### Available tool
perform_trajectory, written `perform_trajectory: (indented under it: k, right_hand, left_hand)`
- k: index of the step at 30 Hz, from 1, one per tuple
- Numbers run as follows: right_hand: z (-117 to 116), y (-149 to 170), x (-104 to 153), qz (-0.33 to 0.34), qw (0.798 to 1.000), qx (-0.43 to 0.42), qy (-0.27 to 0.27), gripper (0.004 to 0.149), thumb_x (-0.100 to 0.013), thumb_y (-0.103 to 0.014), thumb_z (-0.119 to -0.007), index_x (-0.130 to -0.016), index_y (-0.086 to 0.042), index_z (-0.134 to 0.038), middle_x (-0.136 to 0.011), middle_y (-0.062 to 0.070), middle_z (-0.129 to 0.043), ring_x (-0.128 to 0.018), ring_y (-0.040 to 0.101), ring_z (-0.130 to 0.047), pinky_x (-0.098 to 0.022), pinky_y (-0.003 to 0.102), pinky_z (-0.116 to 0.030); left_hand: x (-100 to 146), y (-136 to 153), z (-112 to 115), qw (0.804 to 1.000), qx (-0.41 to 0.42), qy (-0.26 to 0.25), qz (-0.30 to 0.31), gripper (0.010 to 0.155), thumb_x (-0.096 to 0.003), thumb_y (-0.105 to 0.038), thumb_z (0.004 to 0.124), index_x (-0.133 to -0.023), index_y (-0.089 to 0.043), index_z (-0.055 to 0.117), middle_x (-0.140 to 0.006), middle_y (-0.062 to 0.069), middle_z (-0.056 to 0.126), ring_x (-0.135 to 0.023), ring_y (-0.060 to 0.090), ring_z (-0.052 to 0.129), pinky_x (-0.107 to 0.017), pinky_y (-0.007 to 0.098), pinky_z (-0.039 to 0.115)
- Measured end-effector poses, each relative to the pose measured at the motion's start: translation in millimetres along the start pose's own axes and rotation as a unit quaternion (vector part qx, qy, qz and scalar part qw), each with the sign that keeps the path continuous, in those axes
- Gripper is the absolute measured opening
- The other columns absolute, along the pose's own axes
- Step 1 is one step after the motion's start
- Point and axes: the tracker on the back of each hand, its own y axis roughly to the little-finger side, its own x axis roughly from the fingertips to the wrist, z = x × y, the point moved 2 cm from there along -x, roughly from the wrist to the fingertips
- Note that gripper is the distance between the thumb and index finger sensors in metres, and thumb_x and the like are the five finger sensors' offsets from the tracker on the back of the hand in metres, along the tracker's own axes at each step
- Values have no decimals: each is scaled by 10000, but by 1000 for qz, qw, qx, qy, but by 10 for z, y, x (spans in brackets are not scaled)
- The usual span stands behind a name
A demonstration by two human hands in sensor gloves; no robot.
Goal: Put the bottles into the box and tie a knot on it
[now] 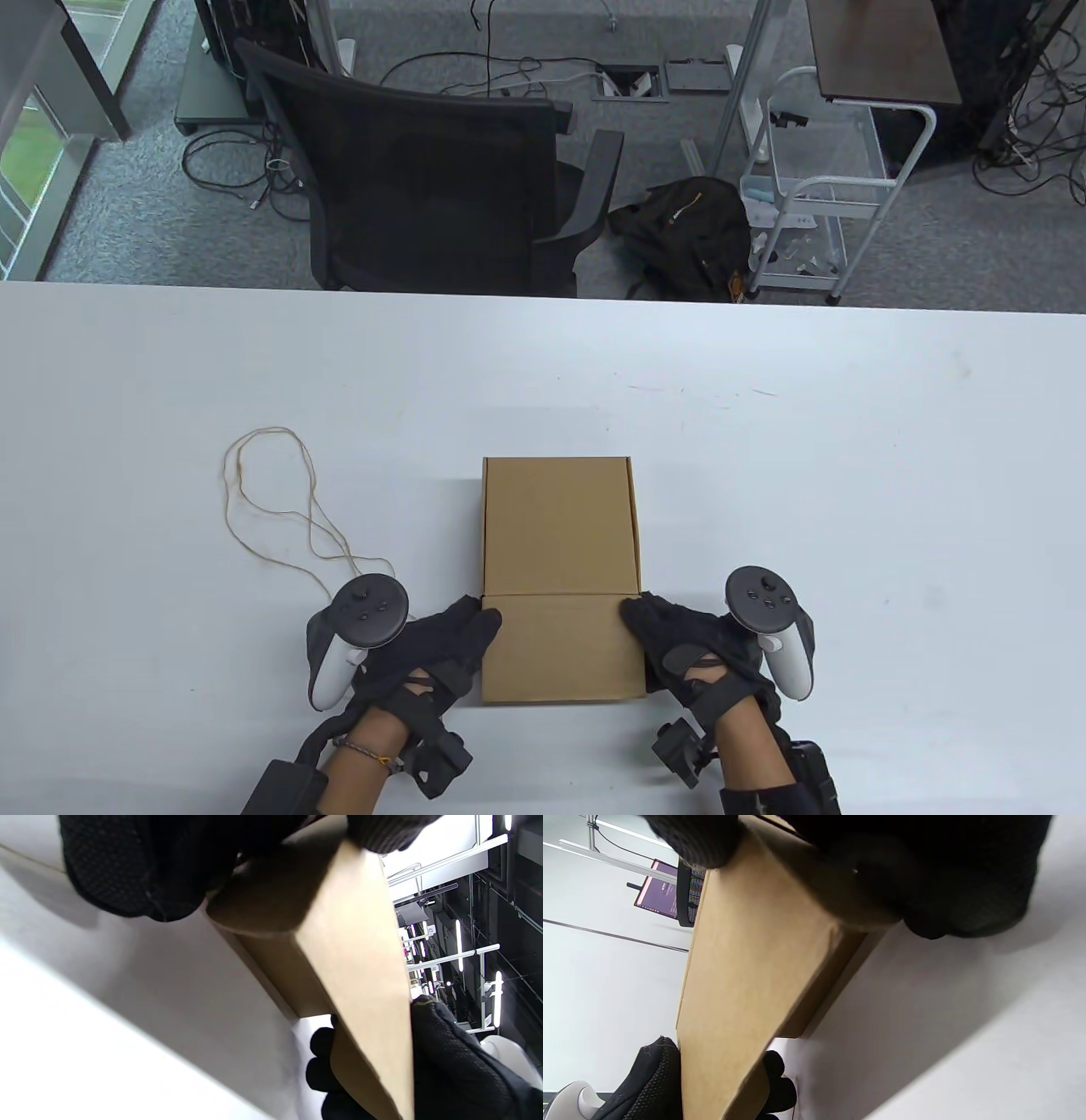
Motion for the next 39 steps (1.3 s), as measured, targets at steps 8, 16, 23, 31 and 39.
perform_trajectory:
  k: [8, 16, 23, 31, 39]
  right_hand:
    - [15, 40, -23, 2, 1000, -7, -24, 796, -533, -433, -662, -968, 207, -474, -888, 467, -676, -662, 606, -821, -426, 607, -835]
    - [7, 43, -30, 4, 1000, -2, -17, 801, -529, -435, -658, -966, 213, -485, -888, 474, -671, -663, 613, -817, -429, 613, -832]
    - [43, -85, 28, 10, 995, 93, 24, 806, -515, -346, -766, -1049, 119, -381, -996, 436, -515, -785, 605, -687, -530, 636, -725]
    - [5, -269, 13, 128, 975, 183, 6, 961, -421, -220, -929, -1065, -371, -232, -993, 411, -494, -751, 551, -785, -528, 588, -788]
    - [-96, -367, 92, 78, 945, 318, -12, 1070, -371, -284, -1012, -1058, -388, -197, -1003, 337, -556, -770, 479, -790, -562, 576, -739]
  left_hand:
    - [7, -5, -15, 1000, -22, -12, 1, 838, -563, -565, 687, -1052, 114, 632, -971, 414, 828, -730, 533, 999, -493, 569, 890]
    - [-5, 11, -16, 1000, -13, -5, -4, 848, -560, -573, 693, -1041, 124, 641, -932, 419, 859, -673, 506, 1045, -461, 549, 915]
    - [12, -49, -109, 992, -112, -53, 5, 896, -524, -595, 784, -1095, 68, 590, -1011, 378, 803, -740, 491, 1005, -517, 551, 877]
    - [20, -273, -97, 969, -186, -57, 150, 1005, -468, -456, 931, -1144, -387, 190, -983, 405, 801, -751, 475, 1038, -528, 523, 915]
    - [2, -306, -46, 956, -253, -1, 150, 1046, -429, -547, 951, -1194, -284, 287, -1025, 310, 821, -811, 500, 972, -577, 597, 825]
